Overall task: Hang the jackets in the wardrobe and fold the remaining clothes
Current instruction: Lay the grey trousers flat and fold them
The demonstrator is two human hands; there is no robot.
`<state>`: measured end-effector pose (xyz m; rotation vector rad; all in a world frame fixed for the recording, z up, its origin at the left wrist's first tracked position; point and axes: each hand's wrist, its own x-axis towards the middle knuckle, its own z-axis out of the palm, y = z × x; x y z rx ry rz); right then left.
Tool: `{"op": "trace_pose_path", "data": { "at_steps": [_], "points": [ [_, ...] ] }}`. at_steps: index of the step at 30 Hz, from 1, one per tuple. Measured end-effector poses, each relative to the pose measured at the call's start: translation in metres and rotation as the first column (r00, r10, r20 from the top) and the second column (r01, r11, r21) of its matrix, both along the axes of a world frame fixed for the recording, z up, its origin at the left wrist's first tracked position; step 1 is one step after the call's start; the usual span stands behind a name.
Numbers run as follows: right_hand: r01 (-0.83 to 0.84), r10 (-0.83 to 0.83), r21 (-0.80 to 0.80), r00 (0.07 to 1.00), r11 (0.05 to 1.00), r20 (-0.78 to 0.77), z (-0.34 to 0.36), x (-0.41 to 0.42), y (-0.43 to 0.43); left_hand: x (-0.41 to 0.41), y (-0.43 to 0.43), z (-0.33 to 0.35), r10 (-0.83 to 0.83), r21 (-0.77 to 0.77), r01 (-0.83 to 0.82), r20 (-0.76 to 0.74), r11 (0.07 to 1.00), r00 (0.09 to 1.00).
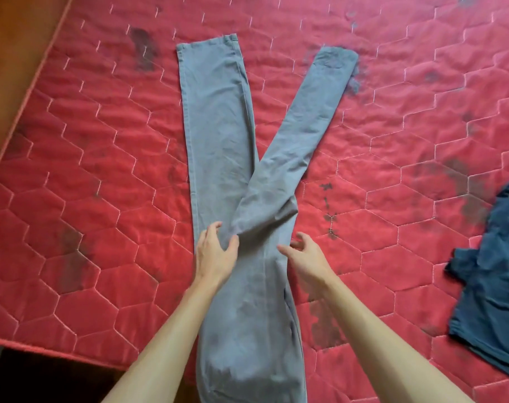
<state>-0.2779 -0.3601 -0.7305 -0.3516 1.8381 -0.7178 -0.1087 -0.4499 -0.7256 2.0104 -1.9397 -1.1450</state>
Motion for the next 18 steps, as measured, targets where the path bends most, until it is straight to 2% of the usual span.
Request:
{"op": "trace_pose_path", "data": {
  "at_steps": [4, 8, 10, 13, 15, 18],
  "points": [
    [0.158, -0.154, -0.001, 0.963, 0.987, 0.221, -0.017, -0.022, -0.03, -0.041, -0.055, -0.016, 0.111, 0.311, -0.106, 0.001, 0.944, 0.994],
    [0.254, -0.226, 0.01, 0.839, 0.967, 0.496, -0.022, -0.041, -0.058, -0.067, -0.087, -0.028, 0.189, 0.521, -0.094, -0.131, 0.849, 0.973],
    [0.315, -0.251, -0.025, 0.798, 0.949, 0.549, -0.021, -0.05, -0.072, -0.077, -0.098, -0.025, 0.329, 0.652, -0.096, -0.245, 0.752, 0.912],
    [0.367, -0.243, -0.097, 0.769, 0.925, 0.591, -0.01, -0.066, -0.097, -0.092, -0.126, -0.013, 0.465, 0.795, 0.074, -0.425, 0.602, 0.777],
    [0.417, -0.227, -0.139, 0.712, 0.898, 0.664, 0.003, -0.077, -0.116, -0.102, -0.151, -0.002, 0.499, 0.807, 0.156, -0.49, 0.569, 0.714],
    [0.585, -0.293, -0.088, 0.525, 0.807, 0.799, 0.021, -0.097, -0.143, -0.109, -0.193, 0.015, 0.558, 0.802, 0.198, -0.546, 0.563, 0.626]
  ]
}}
